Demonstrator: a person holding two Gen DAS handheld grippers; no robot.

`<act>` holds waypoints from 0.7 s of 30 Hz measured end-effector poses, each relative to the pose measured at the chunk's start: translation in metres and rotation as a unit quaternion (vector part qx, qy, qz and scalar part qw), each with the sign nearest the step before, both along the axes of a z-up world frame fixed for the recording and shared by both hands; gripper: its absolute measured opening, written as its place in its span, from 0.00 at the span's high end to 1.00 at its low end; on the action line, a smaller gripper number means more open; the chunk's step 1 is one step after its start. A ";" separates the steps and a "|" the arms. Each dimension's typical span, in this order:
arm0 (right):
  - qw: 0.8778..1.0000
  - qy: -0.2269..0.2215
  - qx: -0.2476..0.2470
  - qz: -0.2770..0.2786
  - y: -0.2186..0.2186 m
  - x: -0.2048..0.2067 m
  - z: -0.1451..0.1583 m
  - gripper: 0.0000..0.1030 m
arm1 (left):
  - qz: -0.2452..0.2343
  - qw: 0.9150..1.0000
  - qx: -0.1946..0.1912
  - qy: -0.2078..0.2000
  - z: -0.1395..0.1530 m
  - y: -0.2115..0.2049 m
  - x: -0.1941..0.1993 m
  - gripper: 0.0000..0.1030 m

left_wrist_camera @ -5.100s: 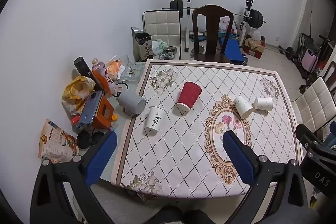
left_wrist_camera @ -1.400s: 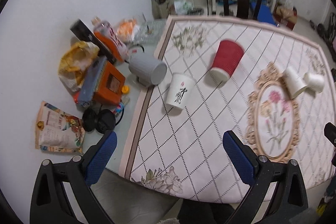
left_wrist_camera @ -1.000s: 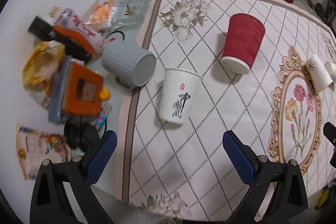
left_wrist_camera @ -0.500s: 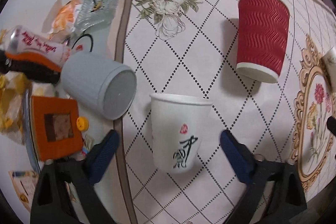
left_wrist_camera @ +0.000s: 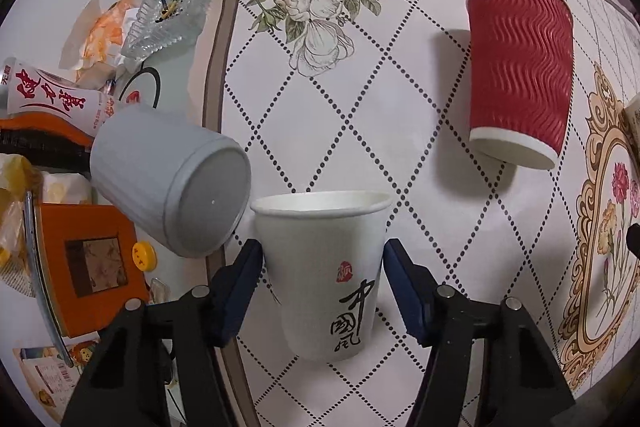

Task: Flip cup upright
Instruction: 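Reach the left gripper to the fallen white calligraphy cup and grasp it, then lift the white cup with the left gripper and rotate it rim-up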

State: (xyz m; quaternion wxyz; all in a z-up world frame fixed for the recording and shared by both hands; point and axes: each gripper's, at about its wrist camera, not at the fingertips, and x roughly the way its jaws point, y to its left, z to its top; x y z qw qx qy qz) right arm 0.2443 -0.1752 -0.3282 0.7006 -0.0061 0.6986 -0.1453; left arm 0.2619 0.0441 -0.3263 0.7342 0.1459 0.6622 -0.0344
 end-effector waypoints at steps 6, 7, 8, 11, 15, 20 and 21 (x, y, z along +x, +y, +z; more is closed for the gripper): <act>1.000 0.001 -0.004 -0.002 0.001 -0.001 0.002 0.00 | 0.010 1.000 -0.008 -0.006 0.005 0.010 0.003 0.43; 1.000 0.001 -0.004 -0.003 0.001 -0.002 0.003 0.00 | 0.011 1.000 -0.012 -0.007 0.007 0.011 0.002 0.43; 1.000 0.001 -0.005 -0.004 0.000 -0.002 0.003 0.00 | 0.012 1.000 -0.016 -0.010 0.010 0.011 0.001 0.43; 1.000 0.002 -0.008 -0.009 -0.002 -0.007 0.005 0.00 | 0.009 0.999 -0.027 -0.015 0.022 0.008 -0.005 0.43; 1.000 -0.003 -0.008 -0.019 -0.009 -0.014 0.009 0.00 | 0.000 0.999 -0.040 -0.021 0.037 -0.001 -0.018 0.43; 0.999 -0.009 -0.005 -0.032 -0.018 -0.029 0.018 0.00 | -0.016 0.998 -0.058 -0.014 0.057 -0.028 -0.051 0.43; 0.999 -0.009 -0.004 -0.035 -0.020 -0.034 0.020 0.00 | -0.020 0.998 -0.062 -0.009 0.060 -0.035 -0.058 0.43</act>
